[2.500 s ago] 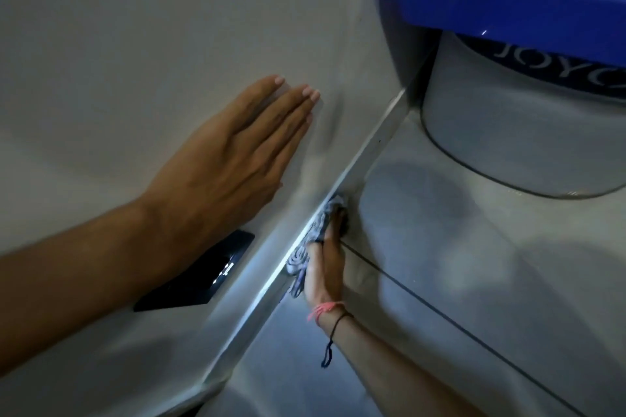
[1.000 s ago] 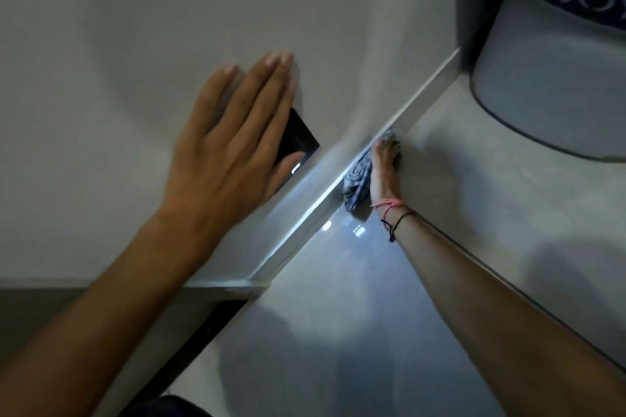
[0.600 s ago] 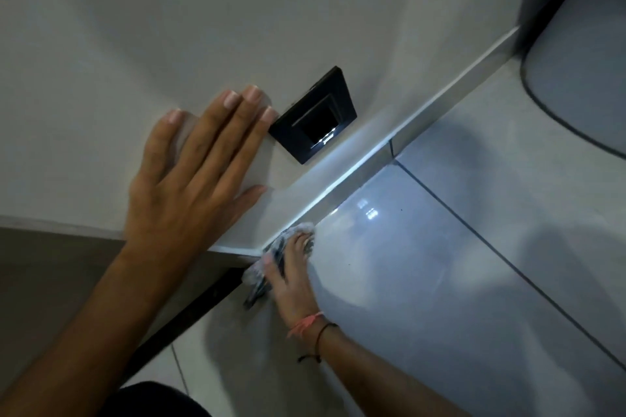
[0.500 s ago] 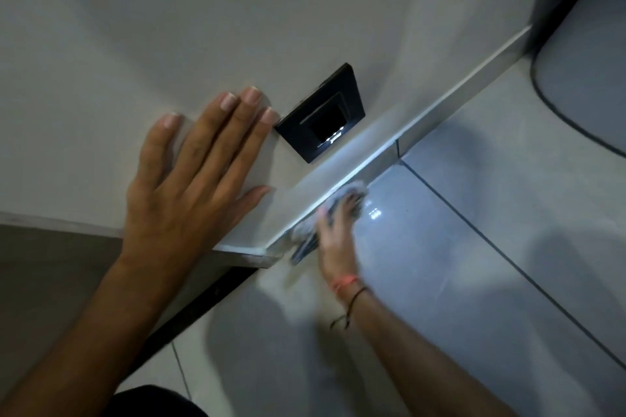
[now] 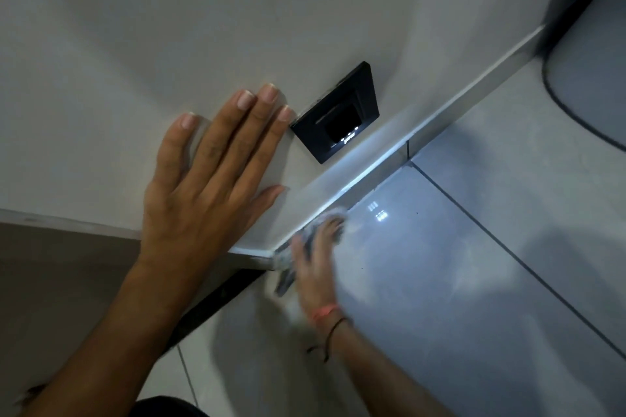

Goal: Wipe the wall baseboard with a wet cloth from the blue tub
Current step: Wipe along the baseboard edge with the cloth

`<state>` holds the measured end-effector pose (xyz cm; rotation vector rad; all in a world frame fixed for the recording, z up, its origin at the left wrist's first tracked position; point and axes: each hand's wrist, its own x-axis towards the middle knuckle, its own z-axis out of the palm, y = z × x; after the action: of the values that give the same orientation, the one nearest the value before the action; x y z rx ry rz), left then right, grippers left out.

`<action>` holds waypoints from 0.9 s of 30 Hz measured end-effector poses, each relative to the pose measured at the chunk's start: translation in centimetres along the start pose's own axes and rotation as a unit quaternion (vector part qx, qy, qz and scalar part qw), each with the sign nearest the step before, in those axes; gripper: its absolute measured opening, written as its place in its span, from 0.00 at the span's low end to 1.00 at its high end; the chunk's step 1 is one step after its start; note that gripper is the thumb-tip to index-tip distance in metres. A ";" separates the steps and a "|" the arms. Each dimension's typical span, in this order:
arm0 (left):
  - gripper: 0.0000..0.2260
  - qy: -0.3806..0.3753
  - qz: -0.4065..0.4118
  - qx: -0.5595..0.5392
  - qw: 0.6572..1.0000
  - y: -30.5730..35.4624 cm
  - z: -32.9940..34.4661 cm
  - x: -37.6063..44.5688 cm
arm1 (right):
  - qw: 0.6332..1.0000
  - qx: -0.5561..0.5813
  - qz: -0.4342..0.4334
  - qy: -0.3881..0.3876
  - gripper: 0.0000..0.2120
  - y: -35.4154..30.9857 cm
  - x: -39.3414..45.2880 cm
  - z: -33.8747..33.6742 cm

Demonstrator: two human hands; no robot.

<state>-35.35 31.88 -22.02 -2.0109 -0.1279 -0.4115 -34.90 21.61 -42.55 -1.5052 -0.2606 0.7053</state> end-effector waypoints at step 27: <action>0.35 -0.027 -0.028 -0.056 0.998 1.3 -0.3 0.5 | 0.996 -0.078 -0.049 -0.002 0.42 0.4 -3.5 2.6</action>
<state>-34.63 30.95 -22.83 -2.1342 -0.1996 -0.4085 -39.19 21.69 -41.76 -1.6280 -0.3986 0.6212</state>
